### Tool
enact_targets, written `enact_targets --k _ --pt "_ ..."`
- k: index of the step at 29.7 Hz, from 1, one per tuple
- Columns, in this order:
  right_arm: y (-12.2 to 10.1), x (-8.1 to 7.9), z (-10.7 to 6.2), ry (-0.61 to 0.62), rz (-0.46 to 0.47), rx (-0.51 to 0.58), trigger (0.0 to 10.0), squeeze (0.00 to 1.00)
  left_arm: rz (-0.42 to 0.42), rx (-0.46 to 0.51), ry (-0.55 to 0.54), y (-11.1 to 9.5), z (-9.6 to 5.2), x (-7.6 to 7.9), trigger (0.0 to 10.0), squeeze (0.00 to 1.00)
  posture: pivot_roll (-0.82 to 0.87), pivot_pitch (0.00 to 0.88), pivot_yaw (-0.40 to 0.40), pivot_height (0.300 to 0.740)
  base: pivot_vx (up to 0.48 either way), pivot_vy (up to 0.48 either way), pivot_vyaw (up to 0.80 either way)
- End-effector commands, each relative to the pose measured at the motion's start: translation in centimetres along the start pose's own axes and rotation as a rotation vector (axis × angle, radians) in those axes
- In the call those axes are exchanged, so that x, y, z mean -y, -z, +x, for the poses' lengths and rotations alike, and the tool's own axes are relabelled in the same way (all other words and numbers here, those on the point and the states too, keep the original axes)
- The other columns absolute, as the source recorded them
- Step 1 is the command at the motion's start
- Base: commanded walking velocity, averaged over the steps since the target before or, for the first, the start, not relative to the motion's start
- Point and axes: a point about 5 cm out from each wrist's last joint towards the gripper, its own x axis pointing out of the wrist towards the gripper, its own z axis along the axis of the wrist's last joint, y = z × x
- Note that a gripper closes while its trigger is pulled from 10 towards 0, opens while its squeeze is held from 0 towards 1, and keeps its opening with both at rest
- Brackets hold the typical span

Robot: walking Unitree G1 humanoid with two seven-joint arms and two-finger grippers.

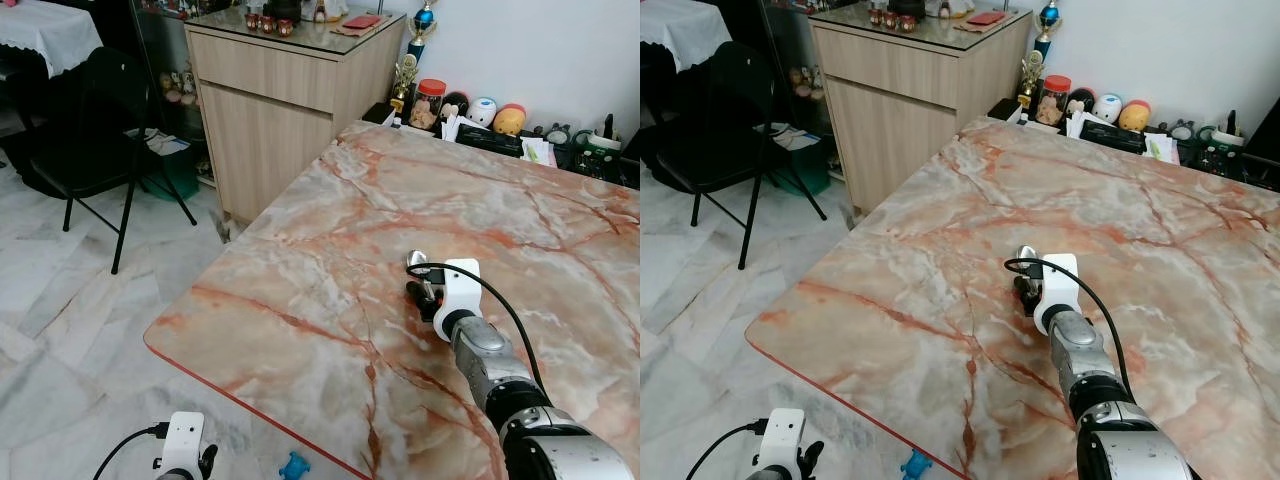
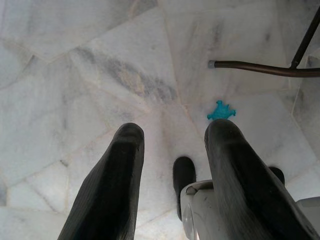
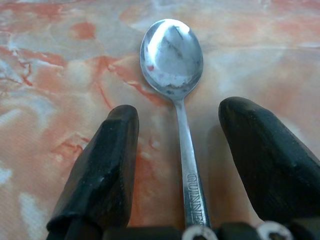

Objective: Setting the table

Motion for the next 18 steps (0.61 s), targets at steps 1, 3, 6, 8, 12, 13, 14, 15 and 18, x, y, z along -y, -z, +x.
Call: enact_targets --k 1,3,6,8,12,13,14,15,18 --pt "-0.47 0.31 0.08 0.015 0.009 0.015 10.0 0.0 0.018 -0.029 -0.001 0.75 -0.18 -0.09 10.0 0.0 0.12 0.0 -0.065 0.74 0.0 0.0 0.0" --pt "-0.41 0.25 0.05 0.009 0.016 0.025 0.0 0.0 0.021 -0.029 0.001 0.77 -0.19 -0.05 10.0 0.0 0.12 0.0 -0.064 0.74 0.0 0.0 0.0" --pt "-0.31 0.2 0.03 0.001 0.021 0.027 0.0 0.0 0.022 -0.028 0.003 0.73 -0.18 -0.03 10.0 0.0 0.12 0.0 -0.064 0.74 0.0 0.0 0.0" --pt "-0.16 0.19 0.0 0.001 0.021 0.024 0.0 0.0 0.024 -0.029 0.004 0.76 -0.19 -0.04 10.0 0.0 0.12 0.0 -0.063 0.74 0.0 0.0 0.0" --pt "-0.02 0.18 -0.04 0.001 0.022 0.022 0.0 0.0 0.025 -0.032 0.005 0.81 -0.2 -0.07 10.0 0.0 0.12 0.0 -0.062 0.74 0.0 0.0 0.0" --pt "0.06 0.18 -0.06 0.002 0.022 0.02 0.0 0.0 0.026 -0.034 0.005 0.83 -0.2 -0.08 10.0 0.0 0.12 0.0 -0.062 0.74 0.0 0.0 0.0" --pt "0.09 0.18 -0.06 0.002 0.023 0.02 0.0 0.0 0.026 -0.035 0.005 0.84 -0.2 -0.08 10.0 0.0 0.12 0.0 -0.062 0.74 0.0 0.0 0.0" --pt "0.18 0.16 -0.08 0.0 0.022 0.019 0.0 0.0 0.026 -0.036 0.005 0.88 -0.22 -0.11 10.0 0.0 0.12 0.0 -0.062 0.74 0.0 0.0 0.0" --pt "0.31 0.14 -0.11 -0.001 0.021 0.015 0.0 0.0 0.025 -0.039 0.004 0.97 -0.25 -0.15 10.0 0.0 0.12 0.0 -0.064 0.74 0.0 0.0 0.0"
